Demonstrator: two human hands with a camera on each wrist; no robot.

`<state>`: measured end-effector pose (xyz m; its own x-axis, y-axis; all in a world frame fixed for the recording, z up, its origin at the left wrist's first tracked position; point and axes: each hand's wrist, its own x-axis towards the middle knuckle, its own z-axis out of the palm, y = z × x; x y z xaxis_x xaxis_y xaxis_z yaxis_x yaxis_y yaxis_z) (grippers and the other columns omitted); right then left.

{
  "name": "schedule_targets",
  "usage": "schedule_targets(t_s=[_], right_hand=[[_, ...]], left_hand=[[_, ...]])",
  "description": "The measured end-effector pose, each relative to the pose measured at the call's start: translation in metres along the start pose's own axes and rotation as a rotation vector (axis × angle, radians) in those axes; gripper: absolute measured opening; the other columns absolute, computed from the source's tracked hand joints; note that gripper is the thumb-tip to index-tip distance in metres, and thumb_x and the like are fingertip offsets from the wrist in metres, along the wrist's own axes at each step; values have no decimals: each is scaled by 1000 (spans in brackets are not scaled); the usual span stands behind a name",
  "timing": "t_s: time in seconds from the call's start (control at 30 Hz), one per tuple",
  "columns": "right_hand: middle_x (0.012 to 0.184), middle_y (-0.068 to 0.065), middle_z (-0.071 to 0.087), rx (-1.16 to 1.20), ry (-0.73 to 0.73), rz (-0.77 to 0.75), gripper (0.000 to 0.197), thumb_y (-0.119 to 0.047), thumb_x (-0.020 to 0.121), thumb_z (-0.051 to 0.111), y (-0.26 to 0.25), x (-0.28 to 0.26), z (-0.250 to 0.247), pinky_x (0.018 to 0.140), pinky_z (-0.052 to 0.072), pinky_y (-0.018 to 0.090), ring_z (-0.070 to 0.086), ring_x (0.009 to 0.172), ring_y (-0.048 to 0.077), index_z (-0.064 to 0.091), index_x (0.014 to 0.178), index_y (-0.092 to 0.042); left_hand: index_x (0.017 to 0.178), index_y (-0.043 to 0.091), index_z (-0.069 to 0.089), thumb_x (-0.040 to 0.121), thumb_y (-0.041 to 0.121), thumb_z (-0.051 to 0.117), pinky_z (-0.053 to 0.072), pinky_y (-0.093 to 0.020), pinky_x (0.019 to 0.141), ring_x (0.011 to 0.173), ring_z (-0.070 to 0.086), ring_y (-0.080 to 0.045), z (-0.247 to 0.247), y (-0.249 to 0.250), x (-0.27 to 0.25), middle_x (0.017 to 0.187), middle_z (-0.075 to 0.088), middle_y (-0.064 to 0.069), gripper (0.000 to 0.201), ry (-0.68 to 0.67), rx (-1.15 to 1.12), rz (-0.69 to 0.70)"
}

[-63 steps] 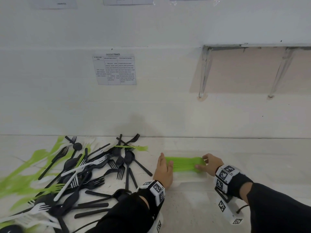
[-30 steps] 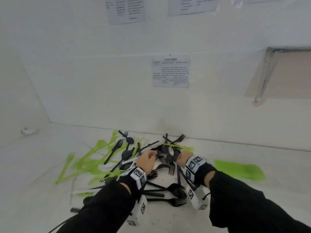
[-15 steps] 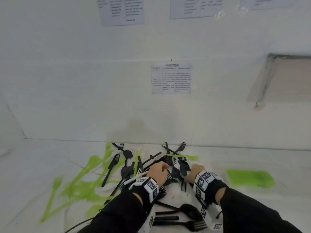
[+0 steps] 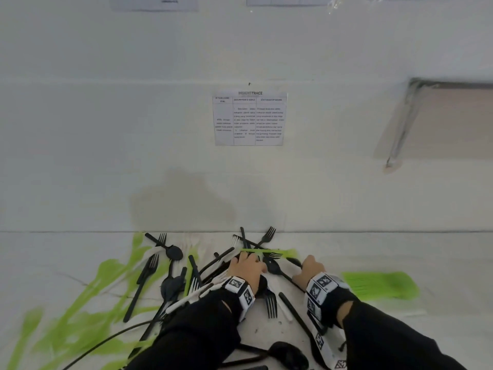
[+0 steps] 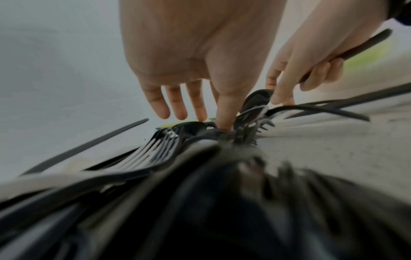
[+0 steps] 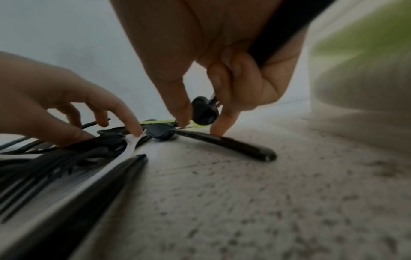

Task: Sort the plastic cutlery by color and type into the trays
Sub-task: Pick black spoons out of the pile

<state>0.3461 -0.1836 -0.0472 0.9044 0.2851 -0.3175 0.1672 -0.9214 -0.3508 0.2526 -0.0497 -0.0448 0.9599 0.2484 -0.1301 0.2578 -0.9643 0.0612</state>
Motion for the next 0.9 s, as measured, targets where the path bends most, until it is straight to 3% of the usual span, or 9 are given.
schedule_targets(t_s=[0.1,0.33,0.4,0.53,0.63,0.67,0.77,0.83,0.9], right_hand=[[128,12,51,-59,-60,-53,69,-32,77,72,0,-1,2,90,45,30,53,117,27,33,127,-6],[120,15,55,63,-5,-103,55,-19,81,68,-7,-13,-2,79,46,30,58,107,29,34,122,-5],[114,16,58,215,52,-122,47,-17,84,64,-11,-22,-8,70,43,28,58,94,29,35,119,-5],[90,5,56,517,196,-281,38,-12,89,58,-23,-48,-16,70,39,26,53,82,23,38,120,-4],[76,-5,47,628,170,-422,30,-11,89,58,-35,-77,-16,60,37,16,49,71,12,39,112,-11],[74,-7,47,620,133,-456,28,-11,89,58,-39,-87,-14,54,35,12,49,69,9,38,108,-14],[74,-9,50,586,70,-512,29,-8,88,58,-45,-110,-1,55,34,5,51,77,13,34,103,-17],[86,-3,56,570,65,-530,28,-6,88,56,-46,-119,7,57,35,8,51,83,14,35,104,-15],[102,4,59,524,67,-537,25,-9,89,55,-47,-125,13,71,35,14,51,89,14,43,111,-12]], left_hand=[[121,20,55,90,6,46,25,-39,108,132,29,-26,-2,4,1,138,40,-2,35,40,49,21],[113,18,49,94,12,35,26,-35,105,117,48,-23,-5,9,-2,119,57,-2,24,231,-45,-3],[116,15,44,97,15,34,30,-33,104,100,59,-24,-10,10,-5,103,65,-3,22,340,-229,-62],[114,8,47,98,23,42,49,-30,67,66,61,-19,-26,16,-16,87,68,-7,22,546,-913,-235],[104,0,57,98,24,45,52,-22,53,49,61,-6,-40,20,-29,79,67,-7,27,545,-1228,-403],[102,-1,60,98,24,44,50,-20,55,57,64,-5,-42,21,-34,82,67,-9,30,512,-1243,-441],[97,-1,65,99,28,39,50,-36,86,95,64,-32,-37,22,-44,101,67,-20,39,408,-1394,-558],[83,4,65,96,20,41,49,-46,92,94,63,-35,-29,21,-51,94,66,-21,31,379,-1573,-582],[74,8,61,92,3,42,49,-47,92,90,62,-34,-20,18,-60,85,63,-19,26,369,-1709,-566]])
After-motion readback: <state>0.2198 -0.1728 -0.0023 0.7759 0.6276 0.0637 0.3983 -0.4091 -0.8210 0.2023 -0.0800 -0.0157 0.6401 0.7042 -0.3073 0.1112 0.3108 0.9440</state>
